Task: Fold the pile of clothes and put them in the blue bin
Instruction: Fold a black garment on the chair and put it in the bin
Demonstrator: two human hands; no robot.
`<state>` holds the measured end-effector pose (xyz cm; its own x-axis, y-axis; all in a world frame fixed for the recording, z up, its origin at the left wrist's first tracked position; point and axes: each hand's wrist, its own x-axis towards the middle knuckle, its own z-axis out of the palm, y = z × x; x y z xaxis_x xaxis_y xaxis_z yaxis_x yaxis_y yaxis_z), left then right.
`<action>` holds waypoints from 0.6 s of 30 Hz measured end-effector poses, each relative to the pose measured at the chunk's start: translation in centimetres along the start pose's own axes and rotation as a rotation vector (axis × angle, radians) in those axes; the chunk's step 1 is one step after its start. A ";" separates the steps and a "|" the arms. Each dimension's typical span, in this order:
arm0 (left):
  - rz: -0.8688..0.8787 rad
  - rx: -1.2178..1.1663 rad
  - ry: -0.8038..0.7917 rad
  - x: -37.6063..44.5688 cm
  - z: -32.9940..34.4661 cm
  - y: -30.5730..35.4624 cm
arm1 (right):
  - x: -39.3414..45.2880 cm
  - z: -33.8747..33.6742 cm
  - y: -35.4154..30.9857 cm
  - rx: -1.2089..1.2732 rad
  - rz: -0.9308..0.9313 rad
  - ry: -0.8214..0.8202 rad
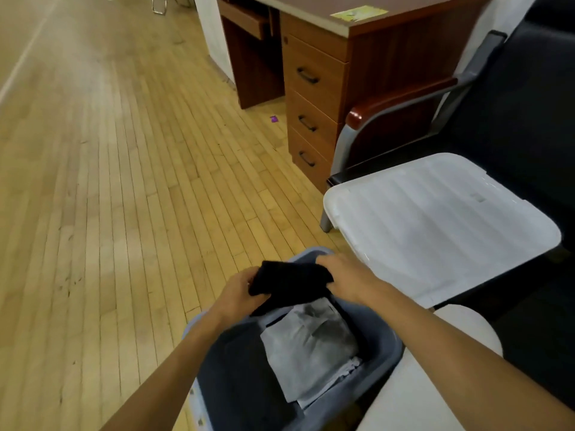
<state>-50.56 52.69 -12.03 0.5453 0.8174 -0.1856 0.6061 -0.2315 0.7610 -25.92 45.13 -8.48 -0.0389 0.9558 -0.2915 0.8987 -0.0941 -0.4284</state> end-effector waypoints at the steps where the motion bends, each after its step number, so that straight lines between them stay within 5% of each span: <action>1: 0.008 0.036 -0.030 -0.4 1.0 -0.6 | -0.2 0.8 0.3 -0.034 0.003 -0.018; 4: 0.088 0.198 -0.211 -2.0 4.4 -3.2 | -1.6 3.6 1.6 -0.170 0.026 -0.182; 6: 0.096 0.491 -0.457 -3.2 6.2 -5.2 | -2.9 5.4 2.3 -0.255 0.094 -0.438; 9: -0.052 0.644 -0.895 -5.0 7.7 -7.2 | -4.5 7.5 3.1 -0.339 0.206 -0.772; 11: -0.173 0.576 -1.019 -5.6 8.2 -7.5 | -4.8 7.9 3.5 -0.281 0.232 -0.795; 14: -0.295 0.355 -0.953 -5.3 9.3 -8.6 | -4.9 7.2 4.1 -0.196 0.224 -0.610; 18: -0.507 0.094 -0.628 -2.8 11.4 -9.5 | -5.0 7.1 5.1 -0.136 0.227 -0.458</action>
<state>-51.23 46.63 -25.81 0.3972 0.3928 -0.8294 0.8976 0.0218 0.4402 -24.22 37.89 -15.24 0.0036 0.6931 -0.7208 0.9542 -0.2181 -0.2049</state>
